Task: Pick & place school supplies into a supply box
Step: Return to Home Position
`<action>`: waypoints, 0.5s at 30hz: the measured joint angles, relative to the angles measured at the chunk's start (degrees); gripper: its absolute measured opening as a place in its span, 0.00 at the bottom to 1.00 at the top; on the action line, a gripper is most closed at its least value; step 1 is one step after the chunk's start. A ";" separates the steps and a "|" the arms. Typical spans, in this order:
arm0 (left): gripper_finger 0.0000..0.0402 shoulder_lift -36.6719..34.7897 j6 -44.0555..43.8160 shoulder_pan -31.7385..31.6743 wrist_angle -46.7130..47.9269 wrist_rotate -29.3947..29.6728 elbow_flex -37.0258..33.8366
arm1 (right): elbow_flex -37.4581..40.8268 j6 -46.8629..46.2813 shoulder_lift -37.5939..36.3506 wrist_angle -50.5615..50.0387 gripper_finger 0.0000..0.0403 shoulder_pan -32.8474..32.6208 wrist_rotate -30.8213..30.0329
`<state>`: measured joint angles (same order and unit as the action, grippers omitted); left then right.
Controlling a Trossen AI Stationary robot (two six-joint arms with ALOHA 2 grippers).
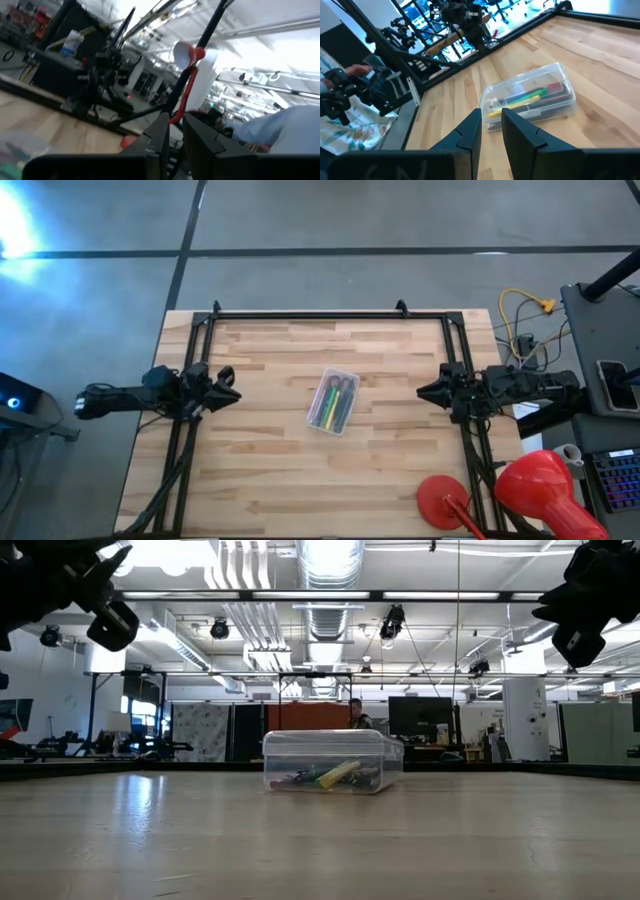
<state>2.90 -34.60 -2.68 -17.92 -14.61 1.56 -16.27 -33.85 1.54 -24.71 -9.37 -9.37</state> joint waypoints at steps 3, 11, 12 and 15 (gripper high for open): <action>0.09 2.31 0.00 0.01 0.37 -0.01 -0.16 | 0.25 -0.01 0.05 0.08 0.17 0.00 0.20; 0.09 0.22 -0.02 -0.60 10.90 -0.01 -0.96 | 5.36 0.01 -1.54 1.90 0.17 0.21 0.36; 0.09 -0.78 -0.02 -0.71 12.67 0.00 -0.96 | 6.38 0.01 -1.55 2.40 0.17 0.22 0.34; 0.09 -2.80 -0.09 -1.13 14.63 0.13 -0.98 | 9.68 0.09 -1.43 2.80 0.17 0.20 0.43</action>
<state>0.10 -34.70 -3.81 -3.29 -14.48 0.58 -6.59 -33.76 0.11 -21.91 -9.17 -8.94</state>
